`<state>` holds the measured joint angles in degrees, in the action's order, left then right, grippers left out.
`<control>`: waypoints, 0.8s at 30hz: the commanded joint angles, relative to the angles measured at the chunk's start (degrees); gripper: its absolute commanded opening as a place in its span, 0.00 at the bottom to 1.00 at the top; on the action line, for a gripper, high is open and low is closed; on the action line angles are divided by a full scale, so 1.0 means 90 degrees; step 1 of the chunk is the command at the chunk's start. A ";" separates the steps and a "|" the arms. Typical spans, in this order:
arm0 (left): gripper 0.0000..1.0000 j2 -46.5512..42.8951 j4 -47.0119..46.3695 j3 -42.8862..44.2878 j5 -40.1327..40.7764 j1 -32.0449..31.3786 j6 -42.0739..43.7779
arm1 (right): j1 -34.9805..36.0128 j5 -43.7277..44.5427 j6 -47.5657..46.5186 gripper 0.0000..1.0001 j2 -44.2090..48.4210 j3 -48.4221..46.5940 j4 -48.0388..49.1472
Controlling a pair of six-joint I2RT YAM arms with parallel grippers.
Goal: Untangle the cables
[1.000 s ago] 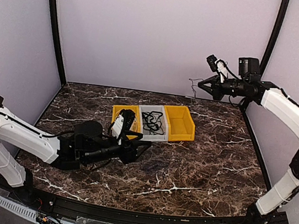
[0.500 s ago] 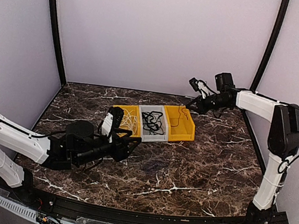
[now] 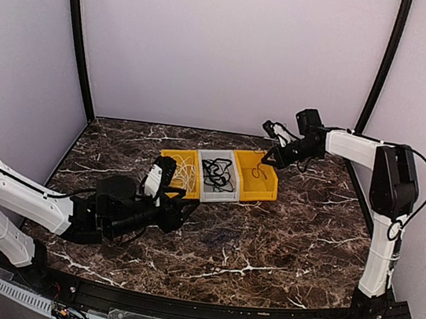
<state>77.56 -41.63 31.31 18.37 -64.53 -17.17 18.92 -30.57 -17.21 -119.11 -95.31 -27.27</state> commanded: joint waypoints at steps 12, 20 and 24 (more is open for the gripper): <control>0.52 0.0192 -0.0105 -0.0026 0.0080 -0.0018 0.0051 | 0.0554 0.0013 -0.0331 0.00 0.0323 0.0302 -0.0510; 0.52 0.0219 -0.0148 -0.0055 0.0074 -0.0017 0.0062 | 0.0535 0.0590 -0.0019 0.00 0.0235 0.0381 -0.0519; 0.52 0.0288 -0.0074 0.0035 0.0027 -0.0017 0.0063 | 0.0544 0.0844 0.0007 0.22 0.0180 0.0284 -0.0535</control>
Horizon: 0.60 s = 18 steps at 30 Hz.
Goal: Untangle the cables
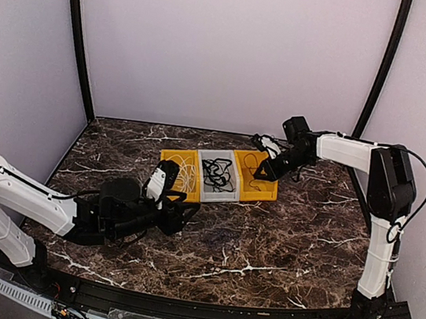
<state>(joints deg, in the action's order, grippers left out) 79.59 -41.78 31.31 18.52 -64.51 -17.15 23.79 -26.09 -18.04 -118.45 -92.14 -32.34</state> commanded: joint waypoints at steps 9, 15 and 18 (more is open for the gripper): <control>0.53 0.0078 0.0017 0.0080 0.0060 -0.0020 0.0134 | 0.0000 0.0550 -0.0250 0.44 0.1355 0.0395 -0.0097; 0.61 0.0385 0.0382 0.0344 0.0238 0.0002 -0.0014 | 0.0131 -0.0481 -0.0737 0.47 0.2620 0.1409 0.0193; 0.62 0.0682 0.0652 0.0518 0.0067 0.0104 -0.0336 | 0.0421 -0.1014 -0.1381 0.46 0.3129 0.2099 0.0319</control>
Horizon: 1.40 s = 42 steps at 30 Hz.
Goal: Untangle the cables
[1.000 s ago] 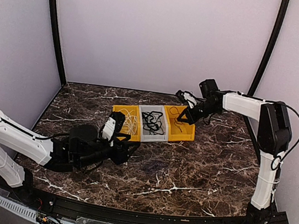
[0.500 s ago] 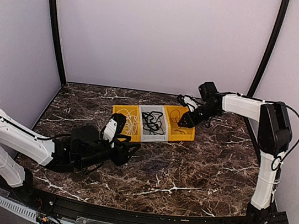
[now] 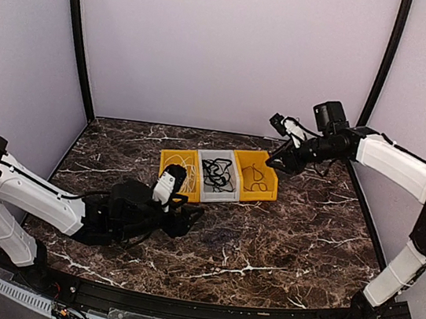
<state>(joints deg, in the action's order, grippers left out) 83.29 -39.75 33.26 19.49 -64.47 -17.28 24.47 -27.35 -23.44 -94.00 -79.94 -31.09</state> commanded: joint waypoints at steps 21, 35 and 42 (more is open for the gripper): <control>0.59 0.0368 0.1274 0.0087 -0.1302 0.1239 -0.2168 | 0.2877 0.1251 -0.2764 0.49 -0.0888 0.1321 0.0509; 0.59 0.0094 0.1264 -0.0066 -0.1324 0.1256 -0.2301 | 0.3000 0.1434 -0.2421 0.43 -0.1089 0.1124 0.0748; 0.59 0.0180 0.1213 -0.0076 -0.1410 0.1255 -0.2205 | 0.3033 0.0974 -0.2411 0.02 -0.1070 0.0903 0.0382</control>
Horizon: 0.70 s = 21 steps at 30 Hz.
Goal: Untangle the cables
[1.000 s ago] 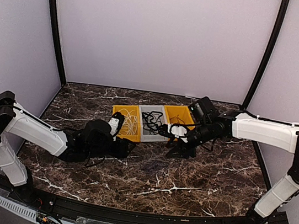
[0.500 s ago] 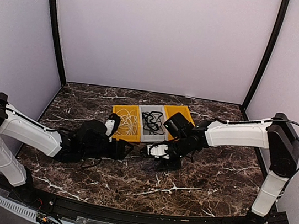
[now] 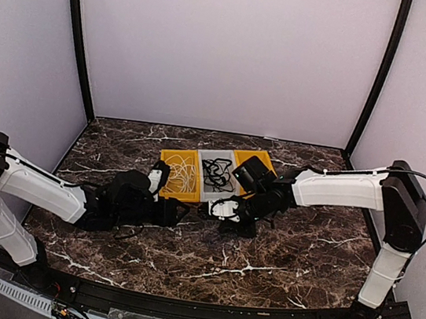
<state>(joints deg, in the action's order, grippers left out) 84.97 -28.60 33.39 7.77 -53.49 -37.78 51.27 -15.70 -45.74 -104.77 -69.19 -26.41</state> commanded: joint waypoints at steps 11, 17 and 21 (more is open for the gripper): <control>0.65 -0.0573 -0.1891 -0.0344 -0.1397 -0.0816 0.2950 | -0.0084 -0.1362 0.0832 0.00 0.0594 -0.1801 -0.1586; 0.60 0.0255 -0.2220 0.0382 -0.0853 -0.0968 0.3284 | -0.0083 -0.2058 0.1120 0.00 0.0799 -0.2394 -0.2088; 0.46 0.1059 -0.2256 0.0988 -0.0650 -0.0963 0.3408 | -0.0170 -0.2465 0.1174 0.00 0.1191 -0.2642 -0.2209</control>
<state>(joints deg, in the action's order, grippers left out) 88.77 -45.80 38.54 -1.15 -62.48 -10.98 50.72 -31.64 -37.10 -98.13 -90.06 -42.94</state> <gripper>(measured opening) 0.504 0.015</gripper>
